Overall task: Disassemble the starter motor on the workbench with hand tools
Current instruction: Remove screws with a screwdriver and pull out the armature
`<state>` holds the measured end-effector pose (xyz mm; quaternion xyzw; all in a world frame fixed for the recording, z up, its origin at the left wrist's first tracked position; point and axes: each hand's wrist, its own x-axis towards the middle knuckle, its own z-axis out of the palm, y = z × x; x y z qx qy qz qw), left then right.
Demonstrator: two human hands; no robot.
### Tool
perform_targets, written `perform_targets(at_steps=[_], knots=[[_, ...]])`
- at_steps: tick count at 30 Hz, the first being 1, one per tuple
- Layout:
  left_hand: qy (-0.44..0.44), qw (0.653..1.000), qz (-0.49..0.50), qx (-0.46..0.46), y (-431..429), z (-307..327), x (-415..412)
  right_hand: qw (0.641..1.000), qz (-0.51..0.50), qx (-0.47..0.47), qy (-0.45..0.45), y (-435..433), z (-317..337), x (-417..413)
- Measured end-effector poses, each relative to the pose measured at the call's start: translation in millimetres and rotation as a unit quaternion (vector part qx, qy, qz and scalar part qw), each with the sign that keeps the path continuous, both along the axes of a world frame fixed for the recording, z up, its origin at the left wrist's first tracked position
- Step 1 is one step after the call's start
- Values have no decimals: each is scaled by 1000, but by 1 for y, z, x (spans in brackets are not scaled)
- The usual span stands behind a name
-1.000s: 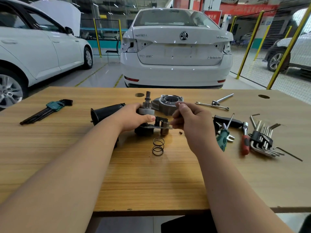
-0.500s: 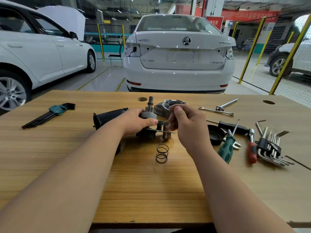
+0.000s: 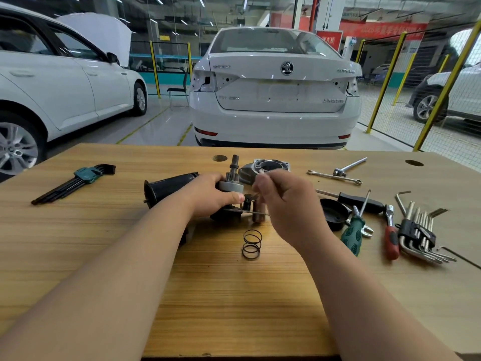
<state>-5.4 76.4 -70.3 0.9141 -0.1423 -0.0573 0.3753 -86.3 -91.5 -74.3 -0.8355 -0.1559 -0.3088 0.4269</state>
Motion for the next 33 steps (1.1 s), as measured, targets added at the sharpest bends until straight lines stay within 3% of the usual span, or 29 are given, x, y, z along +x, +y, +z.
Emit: perform_targets(at_steps=[2,4,6,10,13,18,22,29,33], knots=[[11,1000,-10,-8,2,2,-2,995,-32,89,-34,-6,9,2],[18,1000,-22,-9,4,4,-5,989,-83,122,13,-14,17,14],[13,999,-28,-12,8,3,-7,987,-115,28,106,-20,18,26],[7,1000,-21,-8,19,1,-9,964,-57,-148,214,-14,10,37],[10,1000,-23,9,24,0,-10,942,-59,-249,218,-10,5,42],[8,997,-18,72,24,-2,-11,916,-36,-324,232,-7,2,50],[11,994,-15,109,24,-2,-12,910,-8,-304,283,-9,-3,56],[-10,989,5,151,17,-3,-15,938,6,-273,211,-10,-7,53],[-8,989,10,150,17,-1,-15,944,24,-247,217,-11,-11,52]])
